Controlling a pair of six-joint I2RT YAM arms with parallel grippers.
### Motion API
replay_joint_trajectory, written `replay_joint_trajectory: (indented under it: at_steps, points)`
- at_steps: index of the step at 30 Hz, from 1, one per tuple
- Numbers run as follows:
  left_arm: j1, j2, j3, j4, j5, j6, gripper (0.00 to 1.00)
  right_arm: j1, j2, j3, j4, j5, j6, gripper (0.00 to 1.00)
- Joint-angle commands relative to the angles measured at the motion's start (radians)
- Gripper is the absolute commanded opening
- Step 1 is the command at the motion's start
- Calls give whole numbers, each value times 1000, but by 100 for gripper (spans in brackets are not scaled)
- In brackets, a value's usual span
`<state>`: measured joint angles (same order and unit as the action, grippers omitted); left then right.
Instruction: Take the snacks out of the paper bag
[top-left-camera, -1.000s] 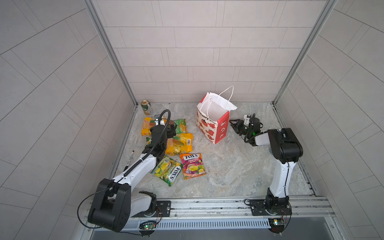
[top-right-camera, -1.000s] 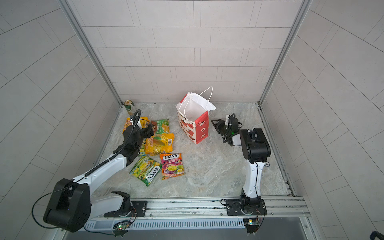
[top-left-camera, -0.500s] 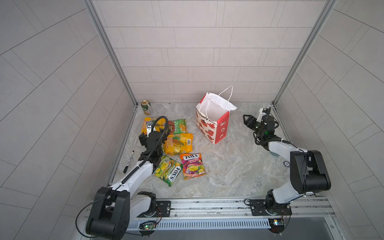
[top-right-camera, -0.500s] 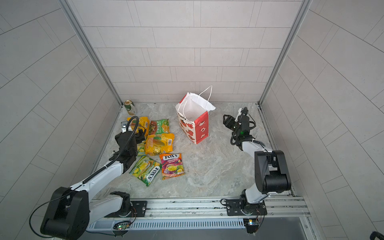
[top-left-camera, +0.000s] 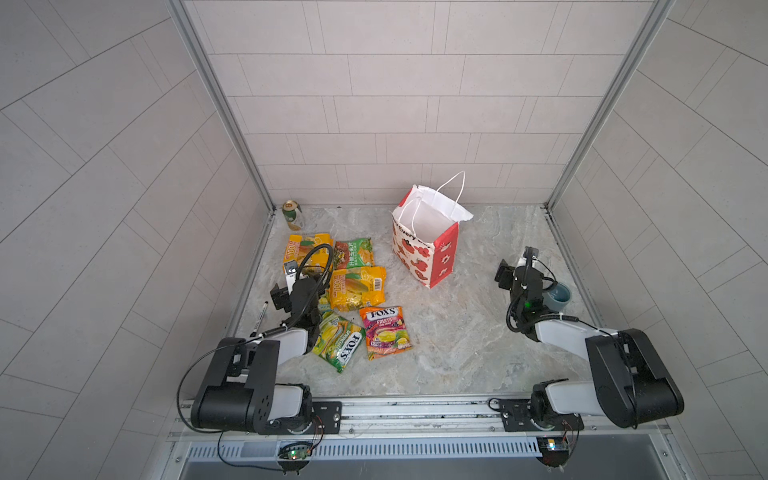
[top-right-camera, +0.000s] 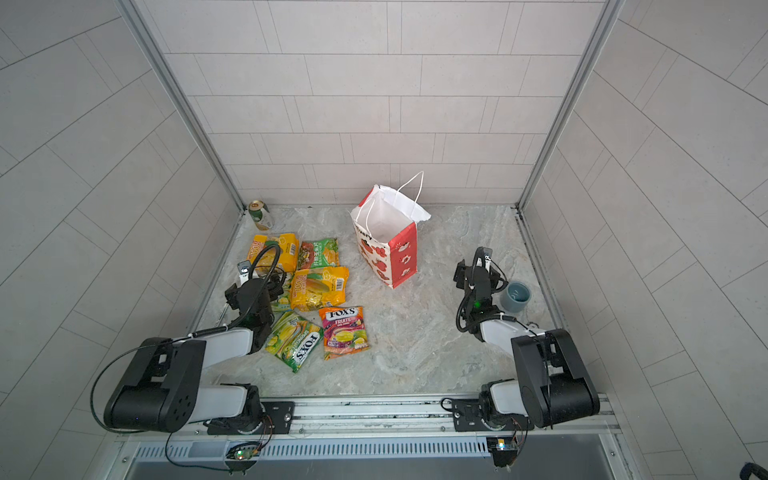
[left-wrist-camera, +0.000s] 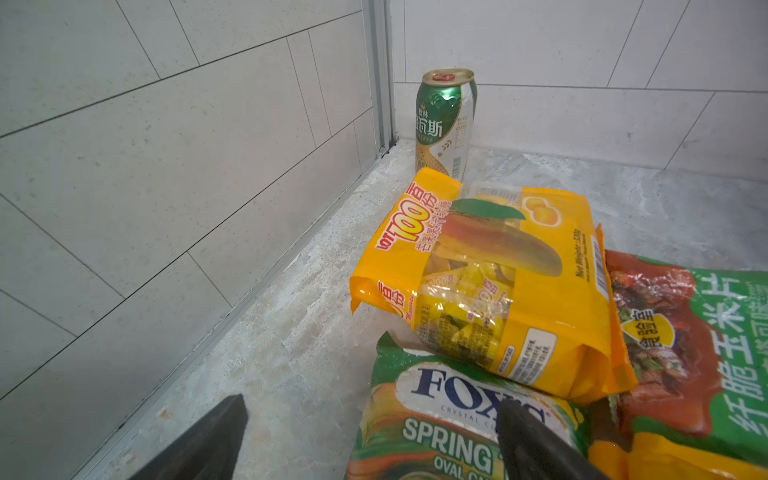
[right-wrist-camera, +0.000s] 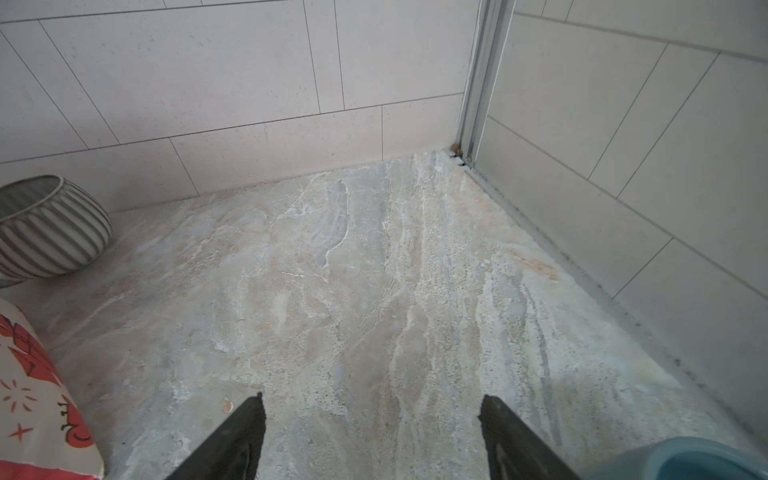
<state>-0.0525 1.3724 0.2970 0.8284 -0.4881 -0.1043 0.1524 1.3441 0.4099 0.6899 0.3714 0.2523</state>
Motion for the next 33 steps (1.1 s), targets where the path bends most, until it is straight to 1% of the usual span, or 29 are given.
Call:
replay_joint_trajectory:
  at_steps: [1, 3, 5, 8, 10, 11, 13, 14, 15, 16, 17, 19, 20, 22, 23, 24, 26, 27, 28, 30, 31, 32, 33]
  points:
    - [18, 71, -48, 208, 60, -28, 100, 12, -28, -13, 82, 140, -83, 83]
    - [18, 162, -82, 362, 99, -10, 100, 13, -29, -22, 104, 124, -95, 83]
    - [18, 257, -100, 508, 168, 27, 100, 13, -72, -41, 67, 107, -100, 82]
    - [17, 183, -76, 357, 189, 16, 100, 12, -127, -53, -45, 120, -128, 83]
    - [18, 200, -49, 331, 205, 29, 100, 7, -109, -54, -59, 143, -146, 83]
    - [17, 226, -24, 334, 212, 48, 100, 5, -76, -54, -32, 154, -151, 84]
    - [17, 202, 48, 165, 244, 49, 100, 3, 8, -59, 56, 152, -174, 85]
    - [18, 199, 93, 76, 250, 52, 100, 3, 52, -67, 150, 154, -213, 86]
    - [17, 197, 109, 44, 268, 70, 100, 8, 66, -80, 204, 140, -247, 86]
    - [17, 199, 104, 60, 273, 70, 100, 0, 81, -89, 250, 128, -246, 86]
    - [17, 212, 91, 107, 272, 73, 100, -19, 98, -78, 224, 111, -223, 87]
    - [17, 207, 93, 93, 269, 70, 100, -77, 149, -67, 236, 37, -170, 87]
    - [17, 208, 93, 94, 269, 70, 100, -94, 166, -66, 258, 4, -166, 88]
    - [17, 212, 90, 107, 269, 73, 100, -94, 166, -56, 227, -19, -170, 88]
    - [17, 211, 91, 103, 269, 71, 100, -94, 178, -63, 246, -20, -171, 88]
    - [16, 211, 90, 110, 269, 73, 100, -92, 193, -85, 288, -21, -161, 88]
    - [16, 211, 90, 108, 269, 72, 100, -84, 255, -174, 553, -114, -237, 87]
    - [16, 212, 90, 109, 270, 72, 100, -64, 278, -193, 620, -84, -253, 87]
    - [16, 211, 90, 109, 269, 74, 100, -52, 267, -194, 608, -53, -255, 89]
    - [16, 211, 90, 107, 269, 73, 100, -66, 251, -111, 436, -51, -236, 95]
    - [16, 211, 90, 108, 269, 72, 100, -75, 232, -51, 291, -52, -215, 96]
    - [16, 212, 90, 109, 269, 72, 100, -75, 209, -32, 208, -40, -208, 95]
    - [16, 212, 90, 109, 268, 74, 100, -76, 200, -22, 177, -35, -187, 94]
